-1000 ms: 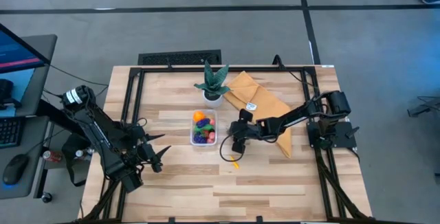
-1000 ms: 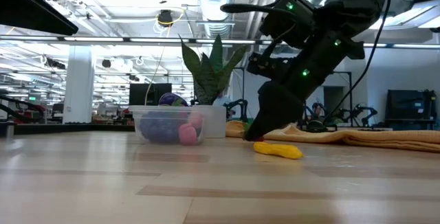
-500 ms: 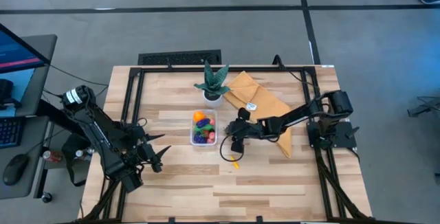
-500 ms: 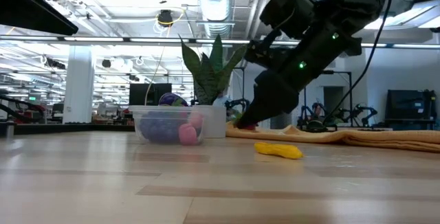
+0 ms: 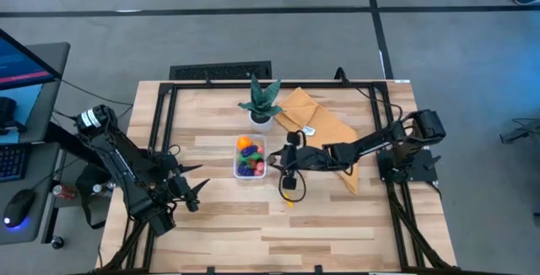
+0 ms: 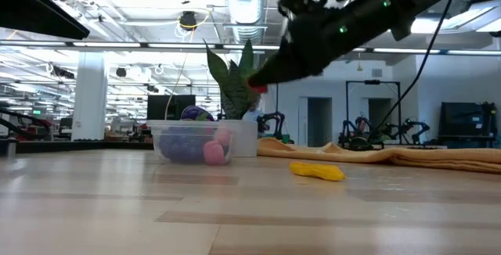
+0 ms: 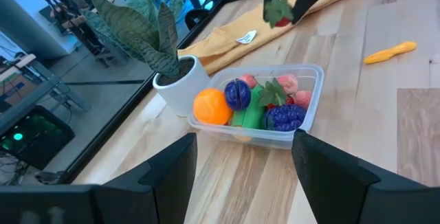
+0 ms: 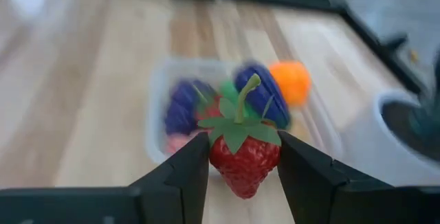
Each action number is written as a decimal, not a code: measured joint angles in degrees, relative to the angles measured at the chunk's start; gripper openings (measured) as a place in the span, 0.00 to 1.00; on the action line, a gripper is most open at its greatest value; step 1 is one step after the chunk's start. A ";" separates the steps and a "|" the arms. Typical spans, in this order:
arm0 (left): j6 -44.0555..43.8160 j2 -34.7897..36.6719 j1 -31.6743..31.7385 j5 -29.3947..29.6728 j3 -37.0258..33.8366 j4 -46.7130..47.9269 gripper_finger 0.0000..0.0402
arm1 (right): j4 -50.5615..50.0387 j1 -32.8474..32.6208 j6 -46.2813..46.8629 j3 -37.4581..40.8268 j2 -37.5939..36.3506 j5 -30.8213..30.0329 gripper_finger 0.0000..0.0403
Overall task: Pick and placing Produce into tupperware
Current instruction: Put the strawberry into the transparent bin, then put the yellow corn into the transparent bin
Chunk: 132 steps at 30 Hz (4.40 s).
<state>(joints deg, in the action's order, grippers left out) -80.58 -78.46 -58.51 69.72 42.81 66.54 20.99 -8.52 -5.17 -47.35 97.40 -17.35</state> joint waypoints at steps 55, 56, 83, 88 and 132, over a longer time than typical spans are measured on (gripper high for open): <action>0.48 0.02 0.03 1.13 0.00 -0.04 0.57 | 25.78 5.32 -2.33 -5.22 18.39 5.40 0.39; 0.46 0.02 0.03 1.11 0.00 -0.04 0.57 | 25.55 5.34 -2.32 -5.25 18.34 5.40 0.39; 0.66 0.02 0.05 1.02 0.00 -0.02 0.57 | 19.31 4.97 -2.63 -5.14 16.72 8.09 0.61; 0.68 0.02 0.05 1.00 0.00 -0.02 0.57 | 15.22 2.15 -5.37 -5.20 10.97 4.89 0.62; 3.37 0.02 4.57 3.19 0.00 -0.04 0.57 | -15.43 -30.92 52.92 -4.72 15.83 -35.86 0.62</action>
<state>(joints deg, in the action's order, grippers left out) -77.20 -78.43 -53.94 72.91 42.81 66.51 5.56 -39.45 47.75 -52.07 113.23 -53.22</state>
